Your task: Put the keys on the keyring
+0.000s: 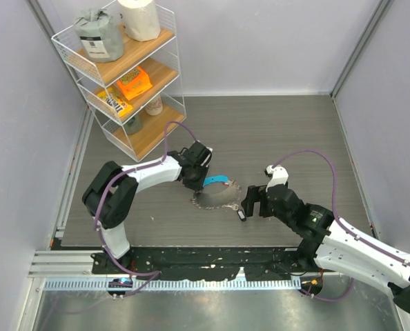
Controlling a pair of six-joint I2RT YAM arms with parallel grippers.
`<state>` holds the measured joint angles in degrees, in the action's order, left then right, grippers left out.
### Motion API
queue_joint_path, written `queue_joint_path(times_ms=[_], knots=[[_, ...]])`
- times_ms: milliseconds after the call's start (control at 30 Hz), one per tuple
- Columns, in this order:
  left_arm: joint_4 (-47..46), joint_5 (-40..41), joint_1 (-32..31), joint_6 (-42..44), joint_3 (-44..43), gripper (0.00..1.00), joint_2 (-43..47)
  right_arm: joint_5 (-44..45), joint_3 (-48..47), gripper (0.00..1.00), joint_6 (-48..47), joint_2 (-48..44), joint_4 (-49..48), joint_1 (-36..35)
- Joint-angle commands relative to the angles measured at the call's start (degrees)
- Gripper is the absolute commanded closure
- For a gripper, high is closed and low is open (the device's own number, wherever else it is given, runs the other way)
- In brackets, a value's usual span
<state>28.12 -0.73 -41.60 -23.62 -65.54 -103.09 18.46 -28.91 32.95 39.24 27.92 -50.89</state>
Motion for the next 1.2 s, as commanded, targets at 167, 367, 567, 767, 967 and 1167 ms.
queue_joint_path(times_ms=[167,367,567,767,967,1167], knots=[[1.1,2.8,-0.1,0.2,0.6,0.66,2.2,0.0,0.3,0.02,0.4,-0.6,-1.2,-0.2],[0.4,2.2,-0.1,0.1,0.3,0.71,0.8,0.1,0.6,0.02,0.5,-1.1,-0.9,-0.2],[-0.7,1.4,-0.2,0.1,0.5,0.82,-0.7,0.5,0.9,0.02,0.8,-2.1,-0.3,-0.3],[-2.0,1.7,-0.2,0.4,1.6,1.0,-0.7,0.5,1.0,0.02,1.0,-2.5,0.0,-0.2],[-4.3,3.2,-0.2,1.5,4.9,1.0,7.4,0.5,0.7,0.02,0.8,-2.6,-0.1,-0.3],[-6.9,6.3,-0.2,3.6,8.8,1.0,17.9,0.9,-0.6,0.02,-0.1,-1.8,-0.1,-0.2]])
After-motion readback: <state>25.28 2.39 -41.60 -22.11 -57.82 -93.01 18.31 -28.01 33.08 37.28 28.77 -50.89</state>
